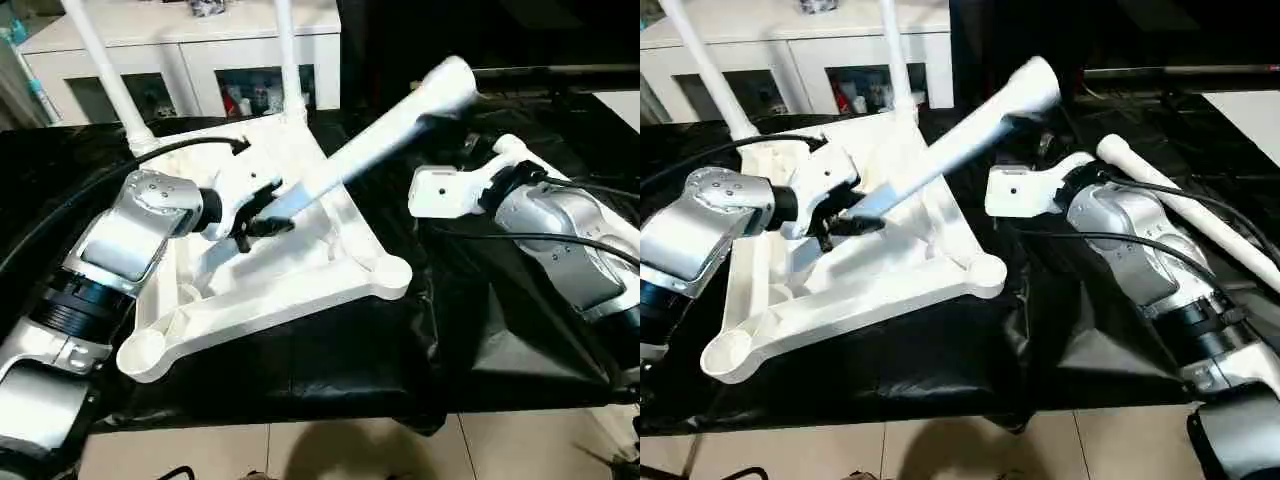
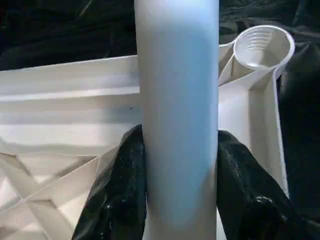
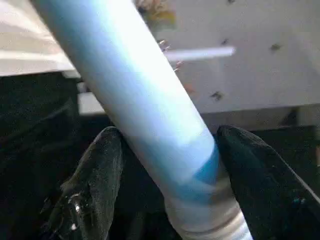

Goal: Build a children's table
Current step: Pick table leg

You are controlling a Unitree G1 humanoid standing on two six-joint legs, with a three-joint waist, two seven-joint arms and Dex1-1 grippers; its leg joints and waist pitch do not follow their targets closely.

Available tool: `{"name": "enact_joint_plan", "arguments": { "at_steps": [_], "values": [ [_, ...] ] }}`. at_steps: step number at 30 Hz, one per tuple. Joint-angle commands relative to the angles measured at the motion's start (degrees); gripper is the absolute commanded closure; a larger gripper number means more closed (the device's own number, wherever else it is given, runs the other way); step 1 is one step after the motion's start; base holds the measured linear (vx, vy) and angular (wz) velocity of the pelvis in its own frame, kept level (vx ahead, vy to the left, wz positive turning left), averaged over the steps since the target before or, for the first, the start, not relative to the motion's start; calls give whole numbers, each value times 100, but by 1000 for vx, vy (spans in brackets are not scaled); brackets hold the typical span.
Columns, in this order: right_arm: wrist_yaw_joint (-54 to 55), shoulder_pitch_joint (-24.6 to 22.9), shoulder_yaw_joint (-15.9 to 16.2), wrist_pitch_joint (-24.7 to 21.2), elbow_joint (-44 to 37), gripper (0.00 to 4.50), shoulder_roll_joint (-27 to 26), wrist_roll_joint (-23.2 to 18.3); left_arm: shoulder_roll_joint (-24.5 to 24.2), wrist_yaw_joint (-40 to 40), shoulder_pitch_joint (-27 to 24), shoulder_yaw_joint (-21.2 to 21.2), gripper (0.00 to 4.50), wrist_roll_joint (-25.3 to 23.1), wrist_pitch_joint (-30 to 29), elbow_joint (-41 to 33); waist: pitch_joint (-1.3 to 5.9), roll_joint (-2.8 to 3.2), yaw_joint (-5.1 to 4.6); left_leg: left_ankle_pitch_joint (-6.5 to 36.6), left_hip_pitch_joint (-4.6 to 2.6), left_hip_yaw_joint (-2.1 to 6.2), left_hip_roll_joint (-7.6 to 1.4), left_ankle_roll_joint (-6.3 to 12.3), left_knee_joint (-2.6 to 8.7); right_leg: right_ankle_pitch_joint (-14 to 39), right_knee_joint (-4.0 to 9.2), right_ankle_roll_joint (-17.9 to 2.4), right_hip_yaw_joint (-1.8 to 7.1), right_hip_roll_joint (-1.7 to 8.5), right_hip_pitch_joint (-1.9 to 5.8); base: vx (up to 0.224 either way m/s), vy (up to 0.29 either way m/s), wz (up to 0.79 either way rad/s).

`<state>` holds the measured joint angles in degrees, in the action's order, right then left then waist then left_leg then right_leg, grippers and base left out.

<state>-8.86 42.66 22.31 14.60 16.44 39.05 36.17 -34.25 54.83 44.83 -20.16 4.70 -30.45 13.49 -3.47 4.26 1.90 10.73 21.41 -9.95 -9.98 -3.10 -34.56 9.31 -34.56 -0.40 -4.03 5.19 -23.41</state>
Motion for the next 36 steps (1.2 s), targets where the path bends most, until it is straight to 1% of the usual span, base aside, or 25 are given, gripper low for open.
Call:
{"name": "enact_joint_plan", "arguments": {
  "at_steps": [1,2,4,7,8,9,11,12,14,15,16,17,19,20,22,23,24,27,34,36],
  "values": [
    [126,116,68,152,55,126,-37,76,-35,121,-9,-75,291,-68,100,-5,446,-44,-4,875,-28,52,-156,380,306,914,313,-1507,215,231,401,0,0,0],
    [198,141,54,245,195,126,-73,197,-31,141,-4,-83,291,-89,109,-15,447,-47,-4,900,-30,52,-160,372,306,942,317,-1508,214,232,393,0,0,0],
    [229,173,74,310,333,126,-90,310,-32,161,4,-95,291,-109,125,-26,443,-37,-9,961,-29,54,-158,353,305,984,319,-1521,213,230,390,0,0,0],
    [189,205,133,316,493,126,-87,387,-52,184,20,-132,291,-166,203,-37,438,-41,-20,1083,-40,58,-159,332,306,1060,319,-1522,210,218,383,0,0,0],
    [214,247,195,303,679,126,-85,464,-138,268,42,-248,291,-310,300,-70,425,-42,-26,1223,-39,62,-159,305,311,1227,335,-1484,207,219,376,0,0,0],
    [214,247,195,303,679,126,-85,464,-138,268,42,-248,291,-310,300,-70,425,-42,-26,1223,-39,62,-159,305,311,1227,335,-1484,207,219,376,0,0,0],
    [264,288,233,322,842,126,-88,515,-222,345,40,-347,291,-431,351,-138,417,-48,-37,1291,-31,62,-157,261,313,1362,339,-1421,214,225,380,0,0,0],
    [251,303,240,333,956,126,-102,530,-235,358,38,-352,291,-452,338,-192,427,-63,-37,1289,-42,63,-160,248,309,1361,334,-1404,217,225,375,0,0,0],
    [166,294,228,323,1047,126,-130,475,-262,368,47,-367,291,-490,339,-248,432,-49,-35,1255,-39,59,-158,260,302,1304,332,-1442,221,228,371,0,0,0],
    [151,294,218,332,1067,164,-140,475,-265,376,47,-365,291,-501,339,-254,431,-47,-38,1246,-35,60,-160,263,300,1276,327,-1453,220,226,370,0,0,0],
    [105,280,198,336,1130,164,-165,476,-273,376,54,-346,291,-528,337,-279,436,-49,-39,1219,-30,61,-159,267,298,1211,318,-1463,218,222,378,0,0,0],
    [64,256,189,341,1218,164,-184,477,-298,379,69,-334,291,-564,342,-311,446,-93,-38,1140,-21,57,-160,301,293,1083,306,-1493,219,219,387,0,0,0],
    [44,246,191,344,1268,184,-191,471,-316,387,78,-340,291,-583,347,-328,446,-66,-25,1082,-19,61,-162,328,289,1028,296,-1532,220,230,387,0,0,0],
    [19,243,201,333,1327,195,-198,463,-316,394,88,-332,291,-585,342,-349,445,-79,-28,1043,-15,54,-158,353,283,993,293,-1544,222,224,384,0,0,0],
    [-25,242,220,316,1385,200,-204,439,-295,391,102,-307,291,-574,336,-375,443,-68,-25,1064,-22,56,-161,357,285,1039,296,-1552,216,226,382,0,0,0],
    [-89,207,237,317,1405,209,-215,405,-299,388,120,-293,291,-584,351,-420,440,-73,-28,1109,-23,55,-161,355,286,1081,301,-1554,213,224,383,0,0,0],
    [-112,189,246,329,1420,209,-221,388,-307,397,128,-290,291,-587,348,-440,437,-74,-27,1129,-22,54,-163,354,287,1117,304,-1542,216,225,382,0,0,0],
    [-182,142,265,357,1500,225,-242,349,-315,420,144,-265,291,-597,367,-477,438,-68,-24,1144,-25,57,-163,340,287,1166,306,-1524,217,227,380,0,0,0],
    [-294,87,215,415,1586,242,-298,285,-336,446,146,-199,291,-612,414,-533,447,-72,-25,1088,-15,53,-157,357,278,1033,293,-1557,217,221,385,0,0,0],
    [-325,65,205,434,1622,248,-304,266,-337,444,146,-180,291,-633,441,-539,443,-70,-24,1120,-19,53,-160,366,280,1087,300,-1556,215,223,379,0,0,0]
  ]
}}
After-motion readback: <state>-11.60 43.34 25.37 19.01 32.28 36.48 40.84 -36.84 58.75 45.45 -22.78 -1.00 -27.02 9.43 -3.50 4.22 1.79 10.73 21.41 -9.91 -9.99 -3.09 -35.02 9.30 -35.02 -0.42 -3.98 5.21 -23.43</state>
